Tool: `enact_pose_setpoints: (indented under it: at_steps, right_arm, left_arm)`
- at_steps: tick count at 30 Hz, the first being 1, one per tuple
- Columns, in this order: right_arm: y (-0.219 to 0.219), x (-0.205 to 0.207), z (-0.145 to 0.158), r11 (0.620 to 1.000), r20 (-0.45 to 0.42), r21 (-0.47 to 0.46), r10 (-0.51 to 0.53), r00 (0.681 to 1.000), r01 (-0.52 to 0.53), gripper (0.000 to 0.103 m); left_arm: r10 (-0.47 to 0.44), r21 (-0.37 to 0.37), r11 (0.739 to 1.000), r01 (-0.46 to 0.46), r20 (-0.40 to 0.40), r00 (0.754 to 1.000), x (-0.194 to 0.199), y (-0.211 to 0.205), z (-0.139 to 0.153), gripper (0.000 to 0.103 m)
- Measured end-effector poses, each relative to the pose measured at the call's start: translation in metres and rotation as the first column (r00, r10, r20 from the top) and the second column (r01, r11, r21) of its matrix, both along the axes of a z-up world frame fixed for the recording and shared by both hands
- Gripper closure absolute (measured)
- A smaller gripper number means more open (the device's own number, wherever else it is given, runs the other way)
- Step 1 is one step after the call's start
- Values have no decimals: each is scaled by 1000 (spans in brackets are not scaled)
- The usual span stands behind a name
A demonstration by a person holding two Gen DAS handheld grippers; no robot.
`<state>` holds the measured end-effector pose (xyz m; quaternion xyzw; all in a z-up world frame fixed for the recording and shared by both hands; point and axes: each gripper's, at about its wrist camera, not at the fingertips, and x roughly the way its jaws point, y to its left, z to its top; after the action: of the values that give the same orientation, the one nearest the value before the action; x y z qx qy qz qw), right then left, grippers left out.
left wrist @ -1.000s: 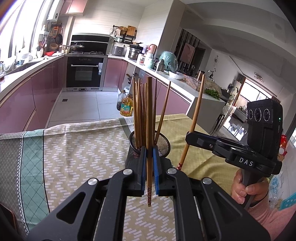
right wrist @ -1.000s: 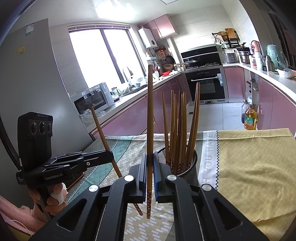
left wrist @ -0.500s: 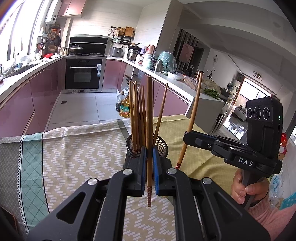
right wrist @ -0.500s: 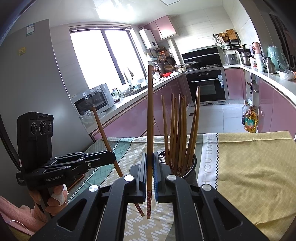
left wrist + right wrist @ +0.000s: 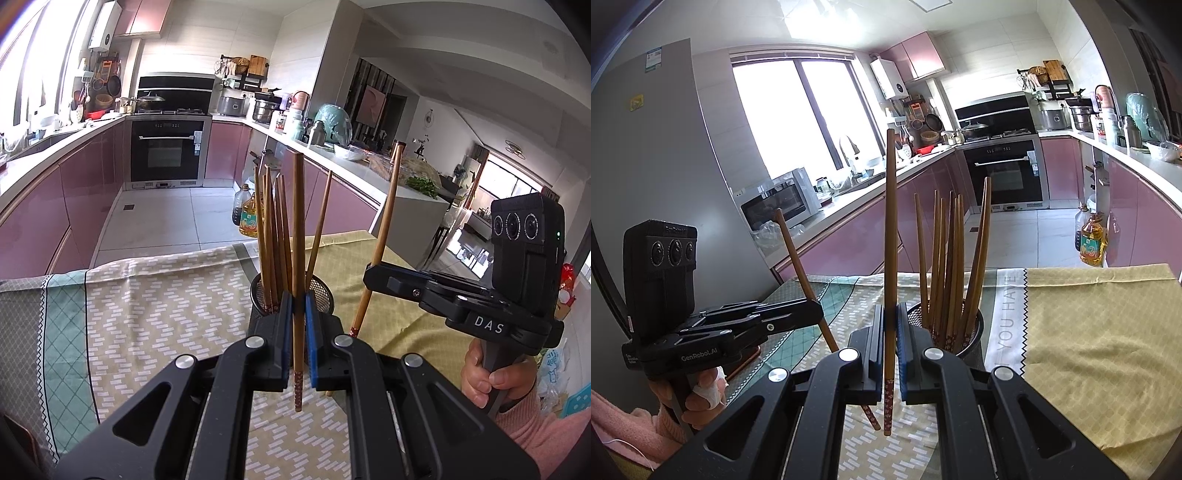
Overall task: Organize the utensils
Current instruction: 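Carry the left gripper's chopstick over the mesh cup while the right gripper follows, then lower both chopsticks into the mesh cup beside the others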
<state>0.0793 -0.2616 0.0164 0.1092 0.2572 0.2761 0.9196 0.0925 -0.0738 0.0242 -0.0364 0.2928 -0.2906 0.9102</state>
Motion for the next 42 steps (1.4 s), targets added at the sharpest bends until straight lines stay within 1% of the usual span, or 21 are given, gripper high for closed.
enact_pose_setpoints:
  at_steps: [6,12,42]
  right_arm:
    - [0,0,1,1000,2,1,0,1000,0,98]
    - [-1,3,8,1000,10,1,1,1000,-1,97]
    - [-4,8,17,1000,32,-2,3,999,-3,98]
  left_arm:
    - [1,3,1000,-1,4,1000,-1,-2,1,95]
    - [1,5,1000,-1,9,1000,-1,-3,3,95]
    - [-9,5,1000,9,44,999,-1,-11,20,95]
